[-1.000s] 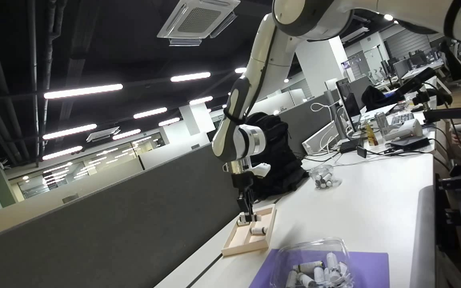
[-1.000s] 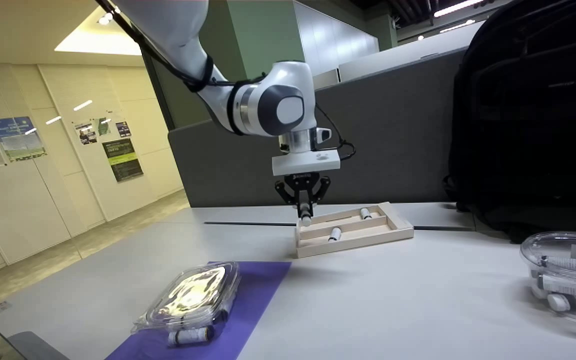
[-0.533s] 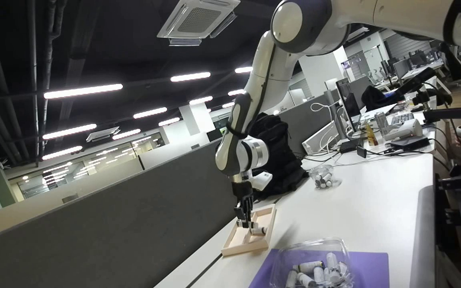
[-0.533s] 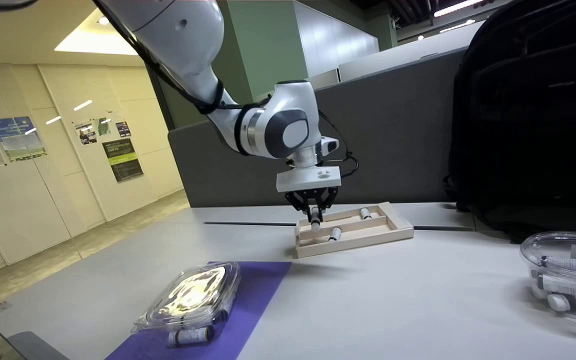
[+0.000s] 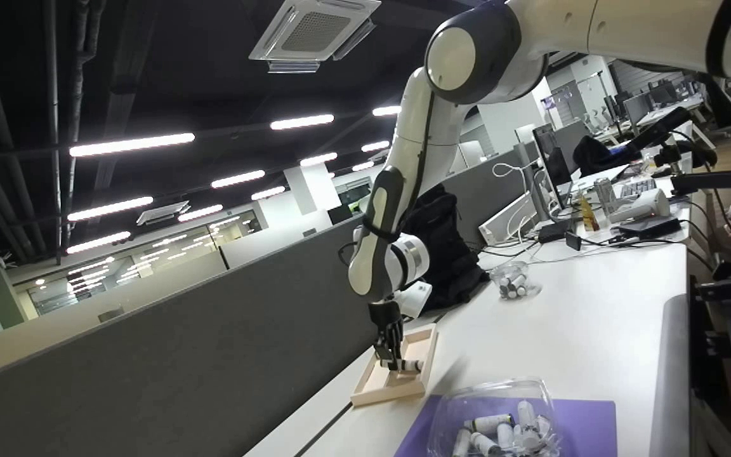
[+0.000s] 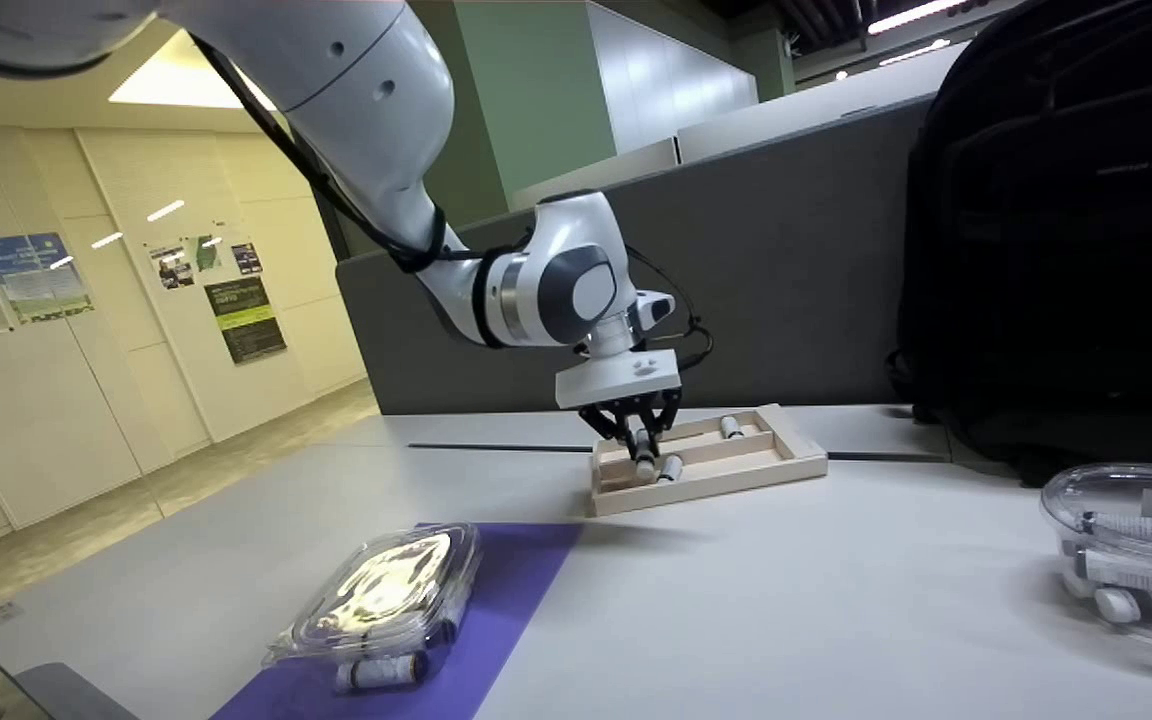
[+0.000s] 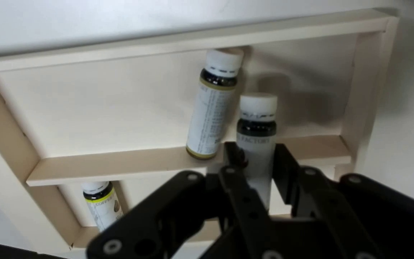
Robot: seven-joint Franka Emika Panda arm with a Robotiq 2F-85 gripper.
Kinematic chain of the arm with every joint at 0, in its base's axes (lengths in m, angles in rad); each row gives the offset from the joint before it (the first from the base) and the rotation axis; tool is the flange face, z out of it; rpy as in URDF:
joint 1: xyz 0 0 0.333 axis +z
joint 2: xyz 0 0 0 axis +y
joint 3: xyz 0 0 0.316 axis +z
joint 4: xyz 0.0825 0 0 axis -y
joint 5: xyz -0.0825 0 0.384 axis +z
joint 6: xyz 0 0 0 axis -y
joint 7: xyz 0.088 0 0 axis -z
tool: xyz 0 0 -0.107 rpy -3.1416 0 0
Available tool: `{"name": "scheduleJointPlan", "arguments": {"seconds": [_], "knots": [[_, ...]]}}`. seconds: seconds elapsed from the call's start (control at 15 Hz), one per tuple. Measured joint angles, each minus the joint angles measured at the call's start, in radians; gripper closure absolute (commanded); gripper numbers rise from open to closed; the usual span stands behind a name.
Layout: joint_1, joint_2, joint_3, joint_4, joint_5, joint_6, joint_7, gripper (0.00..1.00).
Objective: Take the bottle from the table and put it in the bottom compartment of the box
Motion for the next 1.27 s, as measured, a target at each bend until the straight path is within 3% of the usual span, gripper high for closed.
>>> {"name": "scheduleJointPlan", "arguments": {"seconds": [0.4,0.87,1.27], "knots": [[0.005,0.012,0.006,0.011,-0.018,-0.002,0.019,0.02],[-0.028,-0.075,0.096,-0.019,-0.004,-0.005,0.015,0.0],[-0.044,-0.286,0.134,-0.221,0.055,-0.047,0.016,0.0]]}}
